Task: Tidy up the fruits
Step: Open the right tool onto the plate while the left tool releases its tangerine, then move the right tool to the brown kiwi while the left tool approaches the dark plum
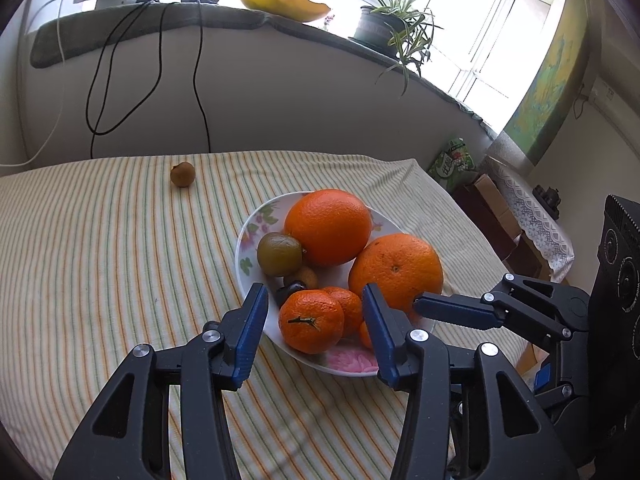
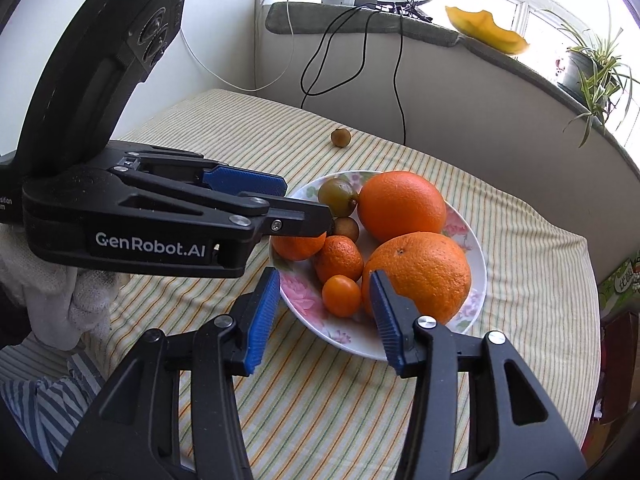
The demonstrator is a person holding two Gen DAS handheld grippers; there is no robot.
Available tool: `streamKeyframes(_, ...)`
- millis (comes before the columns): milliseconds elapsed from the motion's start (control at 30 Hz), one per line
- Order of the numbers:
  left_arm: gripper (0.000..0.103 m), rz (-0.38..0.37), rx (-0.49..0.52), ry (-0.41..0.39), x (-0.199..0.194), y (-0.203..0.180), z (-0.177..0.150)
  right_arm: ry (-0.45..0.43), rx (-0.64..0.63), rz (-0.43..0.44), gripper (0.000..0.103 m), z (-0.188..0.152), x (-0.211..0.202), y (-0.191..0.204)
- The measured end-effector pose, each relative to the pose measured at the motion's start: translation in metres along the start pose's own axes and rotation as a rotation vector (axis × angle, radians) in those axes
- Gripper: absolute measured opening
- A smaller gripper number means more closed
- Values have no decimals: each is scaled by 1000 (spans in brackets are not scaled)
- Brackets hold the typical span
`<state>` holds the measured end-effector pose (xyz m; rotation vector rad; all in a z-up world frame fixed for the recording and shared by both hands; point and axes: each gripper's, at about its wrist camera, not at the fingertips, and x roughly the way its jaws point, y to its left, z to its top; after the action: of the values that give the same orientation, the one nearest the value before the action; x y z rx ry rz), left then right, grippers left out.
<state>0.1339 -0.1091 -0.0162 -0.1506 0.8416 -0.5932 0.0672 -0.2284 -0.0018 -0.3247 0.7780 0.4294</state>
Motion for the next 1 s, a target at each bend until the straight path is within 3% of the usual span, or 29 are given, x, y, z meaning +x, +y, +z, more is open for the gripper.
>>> streamKeyframes(100, 48, 13, -2, -10, -5, 3, 1, 4, -1, 3, 51, 1, 0, 0)
streamKeyframes(500, 48, 135, -6, -64, -44, 39, -6, -30, 22, 31, 84, 24, -13, -15)
streamKeyframes(733, 48, 194, 9, -55, -53, 56, -17, -39, 106, 78, 86, 57, -9, -39)
streamKeyframes(1000, 48, 169, 56, -16, -41, 48, -27, -11, 175, 135, 86, 99, 12, -59)
